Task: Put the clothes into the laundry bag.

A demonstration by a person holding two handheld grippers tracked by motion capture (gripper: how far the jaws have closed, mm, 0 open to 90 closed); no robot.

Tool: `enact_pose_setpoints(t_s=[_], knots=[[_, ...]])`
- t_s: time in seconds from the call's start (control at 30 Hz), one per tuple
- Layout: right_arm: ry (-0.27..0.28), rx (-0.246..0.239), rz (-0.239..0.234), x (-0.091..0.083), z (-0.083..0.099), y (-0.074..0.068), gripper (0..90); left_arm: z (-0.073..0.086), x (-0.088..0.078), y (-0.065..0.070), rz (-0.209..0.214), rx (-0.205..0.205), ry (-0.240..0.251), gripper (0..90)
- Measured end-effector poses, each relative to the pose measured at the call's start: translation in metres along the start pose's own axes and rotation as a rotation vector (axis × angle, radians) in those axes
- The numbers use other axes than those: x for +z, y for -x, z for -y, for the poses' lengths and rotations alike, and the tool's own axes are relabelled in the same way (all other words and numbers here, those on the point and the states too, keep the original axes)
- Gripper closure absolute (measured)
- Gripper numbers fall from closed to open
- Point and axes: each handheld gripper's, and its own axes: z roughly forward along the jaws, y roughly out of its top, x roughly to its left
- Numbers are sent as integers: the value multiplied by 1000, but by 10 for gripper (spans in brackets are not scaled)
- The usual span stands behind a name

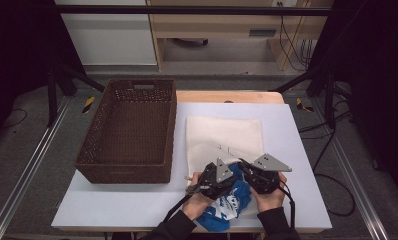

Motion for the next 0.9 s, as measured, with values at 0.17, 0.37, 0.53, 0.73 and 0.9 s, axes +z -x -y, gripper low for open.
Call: enact_pose_setpoints(t_s=[0.17, 0.37, 0.53, 0.73, 0.9], knots=[[13, 15, 6, -4, -2, 2, 873, -4, -36, -3, 76, -39, 54, 353], [12, 16, 6, -4, -1, 3, 873, 18, -49, 5, 123, -57, -13, 267], [2, 13, 3, -3, 0, 2, 873, 41, -24, 16, 124, -57, -106, 232], [-4, 5, -4, -2, 0, 0, 874, 44, -12, 17, 91, -120, -125, 607], [-1, 11, -7, -2, 0, 0, 874, 29, -21, 10, 45, -145, -44, 791]])
